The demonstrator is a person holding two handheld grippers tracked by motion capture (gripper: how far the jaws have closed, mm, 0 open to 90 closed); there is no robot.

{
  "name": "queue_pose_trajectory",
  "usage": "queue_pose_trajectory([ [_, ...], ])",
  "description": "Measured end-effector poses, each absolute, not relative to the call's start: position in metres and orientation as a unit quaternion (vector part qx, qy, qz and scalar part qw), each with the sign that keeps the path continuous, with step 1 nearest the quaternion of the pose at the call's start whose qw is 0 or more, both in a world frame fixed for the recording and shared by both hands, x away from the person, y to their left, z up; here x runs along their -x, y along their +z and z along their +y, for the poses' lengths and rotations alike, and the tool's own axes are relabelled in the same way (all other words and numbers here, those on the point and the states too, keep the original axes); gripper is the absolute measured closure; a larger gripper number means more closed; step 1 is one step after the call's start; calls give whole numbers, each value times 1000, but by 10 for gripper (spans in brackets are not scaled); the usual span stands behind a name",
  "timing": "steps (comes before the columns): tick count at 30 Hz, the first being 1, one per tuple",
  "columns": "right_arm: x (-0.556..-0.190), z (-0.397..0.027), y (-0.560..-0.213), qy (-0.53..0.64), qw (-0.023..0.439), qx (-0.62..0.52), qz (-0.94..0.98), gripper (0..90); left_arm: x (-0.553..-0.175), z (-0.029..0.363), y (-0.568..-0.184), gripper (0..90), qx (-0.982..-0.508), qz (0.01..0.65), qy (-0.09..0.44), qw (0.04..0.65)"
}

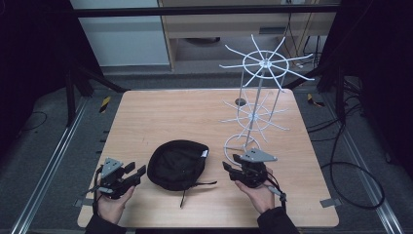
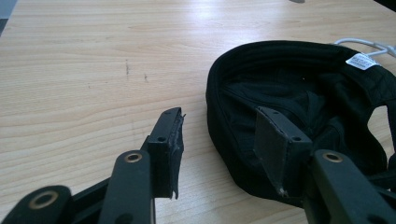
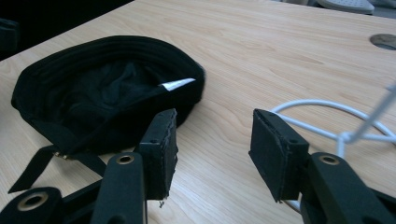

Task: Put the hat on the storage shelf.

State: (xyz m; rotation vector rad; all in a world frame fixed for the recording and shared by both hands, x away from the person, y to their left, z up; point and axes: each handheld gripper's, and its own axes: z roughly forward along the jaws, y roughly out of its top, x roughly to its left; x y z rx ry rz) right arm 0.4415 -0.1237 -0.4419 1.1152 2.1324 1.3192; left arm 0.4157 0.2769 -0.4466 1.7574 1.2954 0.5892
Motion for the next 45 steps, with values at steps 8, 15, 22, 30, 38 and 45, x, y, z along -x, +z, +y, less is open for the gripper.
queue_pose_trajectory([
  [8, -460, -94, -440, 468, 192, -395, 767, 518, -422, 266, -452, 520, -718, 513, 230, 410],
  [15, -472, -75, -443, 464, 189, -396, 770, 508, -429, 261, -459, 535, -727, 513, 229, 395],
  [22, -478, -62, -450, 459, 191, -397, 771, 495, -434, 260, -464, 560, -736, 514, 224, 380],
  [30, -484, -53, -456, 463, 195, -402, 765, 478, -439, 262, -467, 633, -736, 519, 215, 377],
  [38, -490, -41, -464, 450, 184, -411, 771, 459, -441, 258, -471, 719, -750, 512, 210, 362],
  [45, -495, -41, -474, 433, 180, -428, 773, 422, -442, 258, -474, 744, -757, 515, 209, 345],
])
